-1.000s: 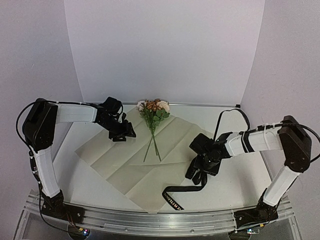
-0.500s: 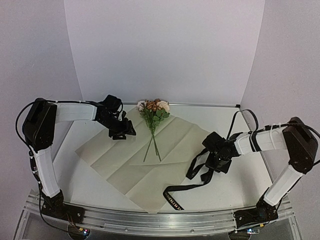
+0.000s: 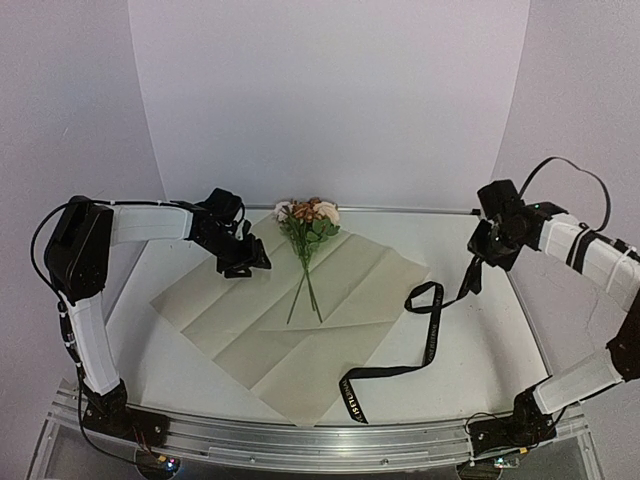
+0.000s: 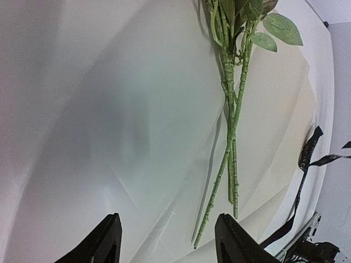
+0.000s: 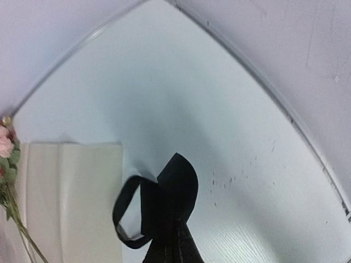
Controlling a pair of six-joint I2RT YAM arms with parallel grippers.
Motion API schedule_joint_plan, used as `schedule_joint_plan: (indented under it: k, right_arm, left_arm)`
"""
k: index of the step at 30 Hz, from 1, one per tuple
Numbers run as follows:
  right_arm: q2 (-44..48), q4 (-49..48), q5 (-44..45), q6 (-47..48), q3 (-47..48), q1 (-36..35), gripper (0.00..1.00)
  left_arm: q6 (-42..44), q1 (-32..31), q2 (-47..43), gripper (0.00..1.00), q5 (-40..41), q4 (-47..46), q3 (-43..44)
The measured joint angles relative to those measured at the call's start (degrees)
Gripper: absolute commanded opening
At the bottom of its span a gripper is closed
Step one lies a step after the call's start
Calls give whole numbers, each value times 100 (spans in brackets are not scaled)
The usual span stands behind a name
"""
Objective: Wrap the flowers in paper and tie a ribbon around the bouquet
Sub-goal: Move the ribbon to the center of the board.
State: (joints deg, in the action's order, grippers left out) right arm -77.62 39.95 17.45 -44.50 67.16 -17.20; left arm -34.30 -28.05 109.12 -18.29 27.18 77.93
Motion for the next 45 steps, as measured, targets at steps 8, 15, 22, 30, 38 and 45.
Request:
schedule_joint_plan:
  k: [8,15,22,30,38,45]
  right_arm:
    - [176,510,324,601,774,552,0]
    - [123,538,-314,508,10,543,29]
    - [41,445,-840,217,-1096,149,57]
    - [-82,73,-1056,-587,-1673,-1550,56]
    - [-687,-401,-1218,-1481,-2261,-2388,54]
    - [-1089,-740,-1306,-1918,-2336,-2728,35]
  left_arm:
    - [0,0,0,61,-2,0,2]
    - [-4,0,-21,61,-9,-4,2]
    - [-7,0,-42,61,-75,-9,2]
    - [-9,0,-48,61,-110,-11,2]
    - [-12,0,-158,61,-111,-16,-2]
    - [-22,0,-198,61,-113,-40,-64]
